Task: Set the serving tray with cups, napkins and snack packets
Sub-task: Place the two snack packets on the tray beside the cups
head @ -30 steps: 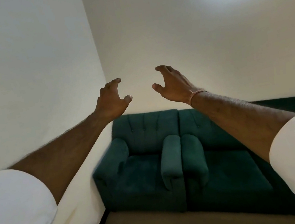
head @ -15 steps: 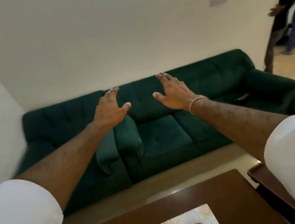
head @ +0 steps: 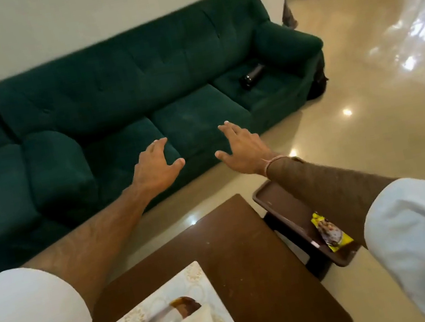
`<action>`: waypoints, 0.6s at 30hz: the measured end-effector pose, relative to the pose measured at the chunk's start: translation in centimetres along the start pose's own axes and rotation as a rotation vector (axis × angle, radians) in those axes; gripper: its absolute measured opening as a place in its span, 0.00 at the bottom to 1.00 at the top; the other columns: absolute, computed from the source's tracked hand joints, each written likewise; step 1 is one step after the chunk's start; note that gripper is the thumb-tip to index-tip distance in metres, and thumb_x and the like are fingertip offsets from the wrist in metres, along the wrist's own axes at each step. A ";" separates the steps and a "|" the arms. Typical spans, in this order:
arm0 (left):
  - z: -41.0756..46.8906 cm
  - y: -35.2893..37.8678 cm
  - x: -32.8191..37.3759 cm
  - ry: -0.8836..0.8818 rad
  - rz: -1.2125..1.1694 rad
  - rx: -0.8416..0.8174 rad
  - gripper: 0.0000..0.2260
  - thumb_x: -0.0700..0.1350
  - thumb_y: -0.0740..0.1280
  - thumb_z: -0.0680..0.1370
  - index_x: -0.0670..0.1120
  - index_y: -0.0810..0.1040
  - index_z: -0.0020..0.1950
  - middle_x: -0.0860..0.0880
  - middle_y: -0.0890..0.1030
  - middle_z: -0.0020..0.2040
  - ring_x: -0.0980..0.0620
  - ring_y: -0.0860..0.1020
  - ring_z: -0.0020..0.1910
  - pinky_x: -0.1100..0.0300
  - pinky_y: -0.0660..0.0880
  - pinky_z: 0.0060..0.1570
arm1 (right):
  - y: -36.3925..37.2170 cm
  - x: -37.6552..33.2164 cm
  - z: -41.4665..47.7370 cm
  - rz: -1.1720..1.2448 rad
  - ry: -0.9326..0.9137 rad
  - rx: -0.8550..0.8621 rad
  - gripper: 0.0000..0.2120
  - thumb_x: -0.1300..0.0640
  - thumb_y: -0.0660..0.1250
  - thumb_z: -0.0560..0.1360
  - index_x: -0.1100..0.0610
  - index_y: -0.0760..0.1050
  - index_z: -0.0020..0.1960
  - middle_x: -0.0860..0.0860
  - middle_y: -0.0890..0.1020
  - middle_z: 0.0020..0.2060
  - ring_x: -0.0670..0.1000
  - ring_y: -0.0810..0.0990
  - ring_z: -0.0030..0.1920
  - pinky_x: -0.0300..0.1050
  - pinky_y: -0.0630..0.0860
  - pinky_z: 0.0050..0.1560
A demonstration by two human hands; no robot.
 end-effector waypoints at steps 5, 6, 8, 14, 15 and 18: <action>3.6 14.2 5.3 0.011 0.014 -0.168 0.33 0.55 0.69 0.76 0.49 0.61 0.78 0.46 0.66 0.77 0.45 0.66 0.74 0.44 0.64 0.71 | 5.8 14.2 -0.5 0.041 0.123 -0.083 0.34 0.44 0.62 0.79 0.56 0.55 0.80 0.56 0.56 0.80 0.61 0.62 0.77 0.62 0.62 0.74; 4.2 17.1 6.3 0.018 0.024 -0.200 0.33 0.55 0.69 0.76 0.49 0.61 0.78 0.46 0.66 0.77 0.45 0.66 0.73 0.45 0.65 0.70 | 6.9 17.0 -0.8 0.049 0.152 -0.091 0.34 0.44 0.62 0.79 0.55 0.55 0.79 0.56 0.57 0.80 0.61 0.62 0.77 0.63 0.61 0.73; 5.0 22.7 8.4 0.044 0.043 -0.264 0.33 0.56 0.69 0.76 0.49 0.62 0.78 0.46 0.67 0.76 0.44 0.66 0.73 0.46 0.64 0.70 | 9.2 22.3 -1.6 0.059 0.219 -0.116 0.34 0.44 0.63 0.78 0.55 0.56 0.79 0.55 0.58 0.80 0.61 0.63 0.76 0.63 0.62 0.73; 5.9 37.0 13.2 0.118 0.038 -0.445 0.30 0.58 0.68 0.76 0.48 0.66 0.75 0.46 0.72 0.72 0.45 0.70 0.69 0.47 0.70 0.67 | 14.6 35.3 -5.8 0.040 0.425 -0.150 0.33 0.43 0.65 0.77 0.55 0.61 0.76 0.56 0.65 0.76 0.62 0.67 0.72 0.62 0.67 0.68; 5.8 39.3 14.0 0.116 0.027 -0.483 0.29 0.58 0.68 0.76 0.49 0.68 0.74 0.46 0.75 0.70 0.46 0.73 0.67 0.49 0.72 0.65 | 15.4 37.3 -6.8 0.031 0.461 -0.150 0.32 0.43 0.65 0.77 0.55 0.62 0.75 0.56 0.67 0.73 0.62 0.69 0.70 0.62 0.68 0.66; 4.9 45.8 15.7 0.076 -0.039 -0.626 0.25 0.57 0.69 0.76 0.47 0.73 0.69 0.47 0.79 0.64 0.48 0.78 0.61 0.60 0.72 0.56 | 17.1 42.5 -9.1 0.005 0.557 -0.144 0.28 0.44 0.65 0.76 0.55 0.66 0.71 0.58 0.71 0.67 0.63 0.71 0.66 0.62 0.71 0.62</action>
Point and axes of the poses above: each hand's wrist, its own z-axis towards the middle knuckle, its own y-axis out of the palm, x = y × z, the point moved 6 cm from there along z, towards the middle knuckle
